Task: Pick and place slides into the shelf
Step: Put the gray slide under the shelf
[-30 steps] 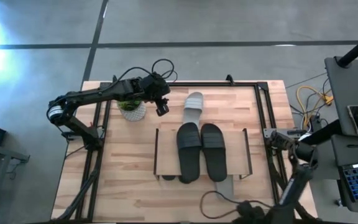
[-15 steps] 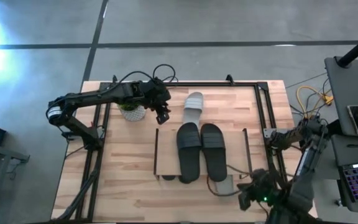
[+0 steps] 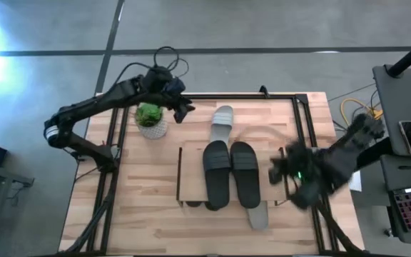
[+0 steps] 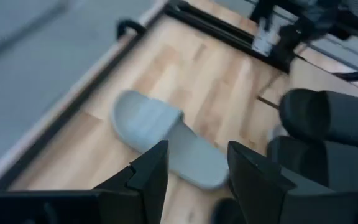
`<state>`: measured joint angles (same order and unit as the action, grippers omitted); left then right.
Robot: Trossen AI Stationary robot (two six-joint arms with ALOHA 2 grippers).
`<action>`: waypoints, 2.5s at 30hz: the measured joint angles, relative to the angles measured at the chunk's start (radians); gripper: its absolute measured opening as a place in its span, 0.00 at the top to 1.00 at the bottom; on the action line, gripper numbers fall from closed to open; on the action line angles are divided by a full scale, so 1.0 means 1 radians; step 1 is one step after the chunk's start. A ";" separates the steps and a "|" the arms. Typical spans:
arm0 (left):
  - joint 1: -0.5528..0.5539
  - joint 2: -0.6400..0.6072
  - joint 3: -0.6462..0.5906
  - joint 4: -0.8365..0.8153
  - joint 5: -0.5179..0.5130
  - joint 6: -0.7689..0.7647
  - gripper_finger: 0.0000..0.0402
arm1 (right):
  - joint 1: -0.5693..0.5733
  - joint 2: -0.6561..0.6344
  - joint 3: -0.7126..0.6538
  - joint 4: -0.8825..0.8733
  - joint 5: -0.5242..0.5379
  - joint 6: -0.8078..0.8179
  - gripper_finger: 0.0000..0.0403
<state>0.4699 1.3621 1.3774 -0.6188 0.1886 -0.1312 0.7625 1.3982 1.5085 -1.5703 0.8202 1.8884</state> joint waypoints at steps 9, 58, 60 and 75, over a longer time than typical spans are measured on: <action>0.081 0.089 -0.008 -0.017 0.214 0.168 0.63 | -0.496 -0.194 -0.011 0.194 -0.110 -0.783 0.88; 0.203 0.140 -0.194 0.062 -0.253 0.688 0.63 | -1.149 0.521 0.025 0.693 -0.676 -2.125 0.40; 0.203 0.140 -0.194 0.070 -0.253 0.688 0.63 | -1.150 0.533 0.025 0.699 -0.689 -2.139 0.40; 0.204 0.140 -0.205 0.081 -0.253 0.688 0.63 | -1.152 0.588 0.025 0.786 -0.635 -2.159 0.40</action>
<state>0.6743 1.5024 1.1725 -0.5377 -0.0643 0.5571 -0.3897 1.9866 1.5336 -0.7846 0.1853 -0.2707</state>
